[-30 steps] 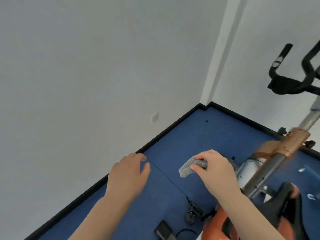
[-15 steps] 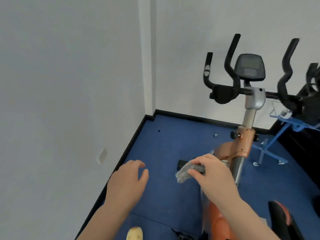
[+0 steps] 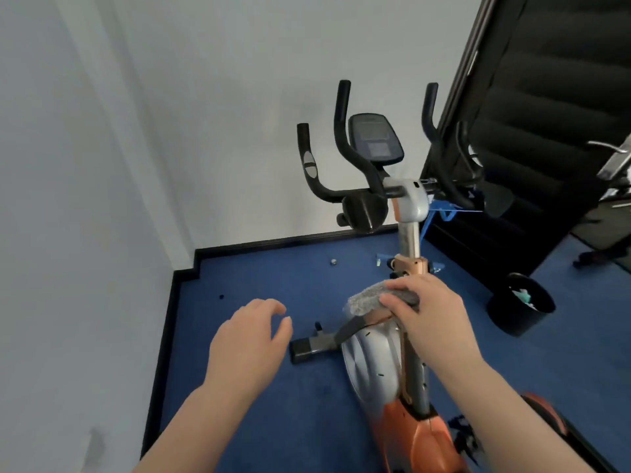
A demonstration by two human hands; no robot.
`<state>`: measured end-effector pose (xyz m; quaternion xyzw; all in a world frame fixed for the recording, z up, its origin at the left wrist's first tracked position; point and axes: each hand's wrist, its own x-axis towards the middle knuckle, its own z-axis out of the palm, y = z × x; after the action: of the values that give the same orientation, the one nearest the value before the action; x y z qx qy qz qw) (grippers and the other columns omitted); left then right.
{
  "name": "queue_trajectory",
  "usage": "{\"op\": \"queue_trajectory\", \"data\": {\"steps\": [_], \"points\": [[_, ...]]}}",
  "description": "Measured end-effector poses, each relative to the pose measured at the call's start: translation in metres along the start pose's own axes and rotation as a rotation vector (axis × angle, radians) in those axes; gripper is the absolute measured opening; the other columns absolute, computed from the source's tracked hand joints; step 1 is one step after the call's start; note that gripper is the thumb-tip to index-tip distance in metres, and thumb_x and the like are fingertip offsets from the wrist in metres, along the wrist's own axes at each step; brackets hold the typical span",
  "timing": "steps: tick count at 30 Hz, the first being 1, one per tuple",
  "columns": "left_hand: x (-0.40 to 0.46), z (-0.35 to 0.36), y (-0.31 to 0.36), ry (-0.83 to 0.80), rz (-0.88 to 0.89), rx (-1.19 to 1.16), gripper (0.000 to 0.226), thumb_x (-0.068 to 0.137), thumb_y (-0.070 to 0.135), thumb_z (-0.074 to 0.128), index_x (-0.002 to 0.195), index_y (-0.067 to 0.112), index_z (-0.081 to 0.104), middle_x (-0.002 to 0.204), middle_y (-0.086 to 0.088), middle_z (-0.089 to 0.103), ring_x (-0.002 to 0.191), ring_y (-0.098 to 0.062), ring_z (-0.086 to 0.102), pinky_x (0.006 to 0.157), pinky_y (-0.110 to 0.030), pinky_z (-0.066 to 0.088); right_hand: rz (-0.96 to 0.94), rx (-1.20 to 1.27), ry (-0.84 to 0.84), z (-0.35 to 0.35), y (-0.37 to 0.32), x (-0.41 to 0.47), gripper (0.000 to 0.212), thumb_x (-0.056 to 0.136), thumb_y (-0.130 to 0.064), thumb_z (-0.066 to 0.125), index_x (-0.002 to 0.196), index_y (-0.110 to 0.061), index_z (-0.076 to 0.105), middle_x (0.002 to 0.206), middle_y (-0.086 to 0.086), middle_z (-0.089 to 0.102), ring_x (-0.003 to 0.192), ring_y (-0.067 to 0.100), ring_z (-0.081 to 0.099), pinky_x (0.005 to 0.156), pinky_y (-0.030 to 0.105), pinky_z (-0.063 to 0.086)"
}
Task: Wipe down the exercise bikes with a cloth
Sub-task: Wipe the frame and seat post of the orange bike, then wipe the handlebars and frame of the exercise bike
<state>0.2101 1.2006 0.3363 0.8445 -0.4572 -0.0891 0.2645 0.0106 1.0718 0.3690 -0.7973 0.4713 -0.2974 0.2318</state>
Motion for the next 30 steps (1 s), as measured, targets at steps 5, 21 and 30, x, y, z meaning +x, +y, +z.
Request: {"op": "queue_trajectory", "data": {"steps": [5, 21, 30], "points": [[0.042, 0.006, 0.008, -0.05, 0.078, -0.027, 0.027, 0.092, 0.041, 0.043, 0.113, 0.033, 0.057, 0.117, 0.02, 0.057, 0.105, -0.005, 0.054, 0.083, -0.028, 0.046, 0.054, 0.074, 0.12, -0.002, 0.0, 0.031, 0.016, 0.076, -0.028, 0.076, 0.089, -0.027, 0.067, 0.099, -0.012, 0.062, 0.093, 0.004, 0.058, 0.083, 0.022, 0.046], [0.211, 0.052, 0.071, 0.044, 0.07, -0.344, 0.026, 0.091, 0.032, 0.045, 0.114, 0.036, 0.056, 0.111, 0.024, 0.058, 0.097, 0.005, 0.054, 0.078, -0.022, 0.04, -0.116, -0.024, 0.176, 0.066, 0.014, 0.22, 0.031, 0.087, -0.023, 0.063, 0.117, -0.023, 0.06, 0.113, -0.003, 0.058, 0.096, 0.013, 0.058, 0.083, 0.027, 0.046], [0.234, 0.088, 0.062, 0.045, 0.027, -0.597, 0.024, 0.094, 0.028, 0.045, 0.111, 0.037, 0.06, 0.107, 0.021, 0.064, 0.099, 0.006, 0.057, 0.082, -0.019, 0.045, -0.189, 0.016, -0.117, 0.068, 0.041, 0.212, 0.019, 0.08, -0.013, 0.072, 0.097, -0.02, 0.076, 0.094, -0.012, 0.066, 0.088, 0.005, 0.062, 0.085, 0.028, 0.052]]}}
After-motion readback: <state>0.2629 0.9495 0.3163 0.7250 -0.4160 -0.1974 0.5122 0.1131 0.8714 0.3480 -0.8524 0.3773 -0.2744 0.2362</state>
